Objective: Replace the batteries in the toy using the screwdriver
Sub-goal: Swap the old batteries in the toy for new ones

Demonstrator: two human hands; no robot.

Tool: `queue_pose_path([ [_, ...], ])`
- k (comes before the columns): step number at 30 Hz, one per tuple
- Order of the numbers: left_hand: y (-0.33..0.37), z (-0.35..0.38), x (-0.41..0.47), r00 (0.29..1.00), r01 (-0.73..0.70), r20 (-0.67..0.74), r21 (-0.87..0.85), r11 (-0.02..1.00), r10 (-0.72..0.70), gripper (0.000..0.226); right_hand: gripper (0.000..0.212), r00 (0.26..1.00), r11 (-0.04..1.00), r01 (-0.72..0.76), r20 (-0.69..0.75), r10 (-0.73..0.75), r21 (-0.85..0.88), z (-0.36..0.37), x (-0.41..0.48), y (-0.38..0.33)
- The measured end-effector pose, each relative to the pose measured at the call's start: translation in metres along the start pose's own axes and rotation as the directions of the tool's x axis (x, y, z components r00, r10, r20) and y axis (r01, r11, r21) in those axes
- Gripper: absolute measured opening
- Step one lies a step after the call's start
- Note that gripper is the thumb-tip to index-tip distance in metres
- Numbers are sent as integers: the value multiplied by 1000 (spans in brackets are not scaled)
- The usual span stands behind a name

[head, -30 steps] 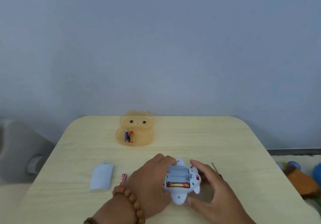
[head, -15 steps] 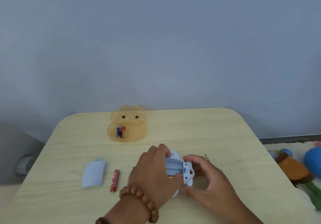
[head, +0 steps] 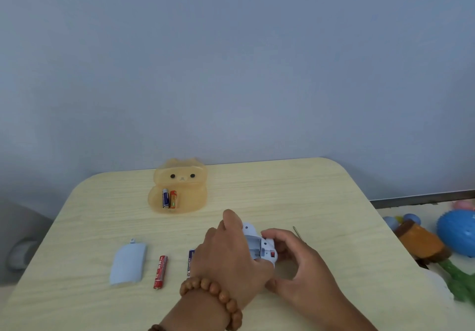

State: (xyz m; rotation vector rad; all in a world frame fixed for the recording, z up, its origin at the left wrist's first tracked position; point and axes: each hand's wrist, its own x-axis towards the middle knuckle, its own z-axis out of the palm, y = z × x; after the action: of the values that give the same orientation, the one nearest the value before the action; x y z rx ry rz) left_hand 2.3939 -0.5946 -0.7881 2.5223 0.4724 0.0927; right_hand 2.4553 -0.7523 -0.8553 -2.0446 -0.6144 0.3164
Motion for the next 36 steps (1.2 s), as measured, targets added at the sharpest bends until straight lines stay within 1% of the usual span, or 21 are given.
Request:
queue_pose_path([
  [3, 1, -1, 0, 1000, -14, 14, 10, 1000, 14, 46, 63, 1000, 1000, -6, -2, 6, -5, 0, 0, 1],
  [7, -3, -4, -2, 995, -78, 64, 34, 996, 76, 25, 65, 1000, 1000, -13, -2, 13, 1, 0, 0, 2],
  [11, -13, -1, -3, 984, -156, 97, 72, 985, 149, 20, 66, 1000, 999, -22, 0, 22, 26, 0, 0, -1],
  [14, -24, -1, -1, 970, -182, 165, 9, 983, 178, 29, 66, 1000, 999, -6, -1, 6, 38, 0, 0, -1],
  [15, -28, -2, 0, 967, -185, 175, -21, 982, 186, 28, 66, 1000, 999, -1, -4, 1, 43, 0, 0, -1],
  [19, -36, -1, 5, 961, -214, 152, -110, 971, 230, 19, 66, 1000, 999, 9, -20, -8, 44, 0, 0, -1],
  [21, -35, -4, 8, 964, -224, 108, -174, 959, 245, 16, 65, 1000, 999, 8, -19, -8, 41, 0, 1, -1],
  [24, -34, -13, 16, 972, -234, -48, -271, 934, 230, 11, 67, 1000, 999, -6, -18, 7, 52, -1, 2, 0],
  [26, -36, -21, 22, 972, -223, -149, -340, 914, 181, 13, 68, 1000, 998, -9, -15, 10, 55, 0, 2, 1],
  [27, -39, -24, 26, 979, -188, -155, -410, 892, 135, 17, 68, 1000, 998, -11, -17, 12, 58, 0, 3, 2],
  [29, -45, -32, 33, 991, -112, -123, -566, 817, 51, 23, 70, 1000, 998, -13, -22, 14, 59, 1, 3, 3],
  [31, -52, -40, 40, 993, -81, -118, -649, 757, 5, 23, 71, 1000, 998, -16, -21, 18, 60, 1, 3, 4],
  [33, -63, -46, 48, 994, -62, -107, -675, 735, -14, 18, 72, 1000, 998, -22, -18, 23, 61, 1, 4, 5],
  [36, -81, -50, 55, 998, -35, -66, -630, 776, -9, 21, 72, 1000, 998, -26, -6, 26, 57, 1, 5, 5],
])
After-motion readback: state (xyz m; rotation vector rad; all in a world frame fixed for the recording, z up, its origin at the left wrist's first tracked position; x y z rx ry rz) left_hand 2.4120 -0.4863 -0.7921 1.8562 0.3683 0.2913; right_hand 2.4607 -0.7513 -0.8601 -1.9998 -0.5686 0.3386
